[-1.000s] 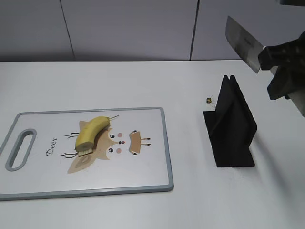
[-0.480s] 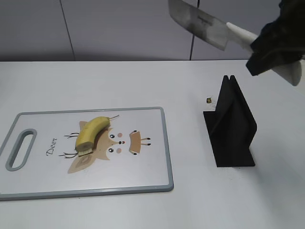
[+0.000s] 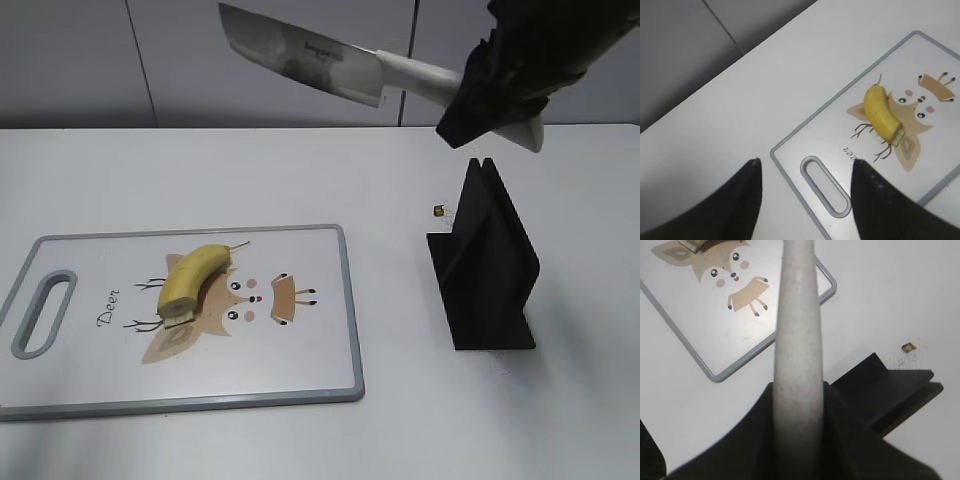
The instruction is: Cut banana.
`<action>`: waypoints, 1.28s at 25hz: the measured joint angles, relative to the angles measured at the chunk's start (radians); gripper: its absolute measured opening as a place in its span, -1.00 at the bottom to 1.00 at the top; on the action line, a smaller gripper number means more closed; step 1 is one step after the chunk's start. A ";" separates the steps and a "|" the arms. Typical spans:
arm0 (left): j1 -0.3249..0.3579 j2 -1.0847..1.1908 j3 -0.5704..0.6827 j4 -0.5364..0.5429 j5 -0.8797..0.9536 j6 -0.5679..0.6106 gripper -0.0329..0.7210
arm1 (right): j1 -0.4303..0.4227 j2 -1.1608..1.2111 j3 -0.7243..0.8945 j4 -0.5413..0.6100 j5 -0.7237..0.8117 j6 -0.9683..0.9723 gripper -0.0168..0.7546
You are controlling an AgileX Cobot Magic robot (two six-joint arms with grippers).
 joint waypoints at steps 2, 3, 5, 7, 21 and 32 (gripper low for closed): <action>-0.002 0.073 -0.078 -0.042 0.064 0.093 0.55 | 0.007 0.037 -0.030 0.003 0.000 -0.066 -0.54; -0.012 0.125 -0.117 -0.055 0.093 0.146 0.55 | 0.014 0.055 -0.048 0.003 0.003 -0.105 -0.54; -0.033 0.193 -0.183 -0.059 0.131 0.239 0.55 | 0.038 0.107 -0.090 0.005 0.027 -0.176 -0.54; -0.054 0.266 -0.250 -0.055 0.169 0.303 0.55 | 0.067 0.160 -0.141 0.007 0.072 -0.245 -0.54; -0.177 0.554 -0.369 0.054 0.248 0.360 0.55 | 0.176 0.367 -0.317 0.015 0.165 -0.501 -0.54; -0.178 0.578 -0.143 0.080 0.192 0.360 0.55 | 0.176 0.399 -0.319 0.017 0.135 -0.516 -0.54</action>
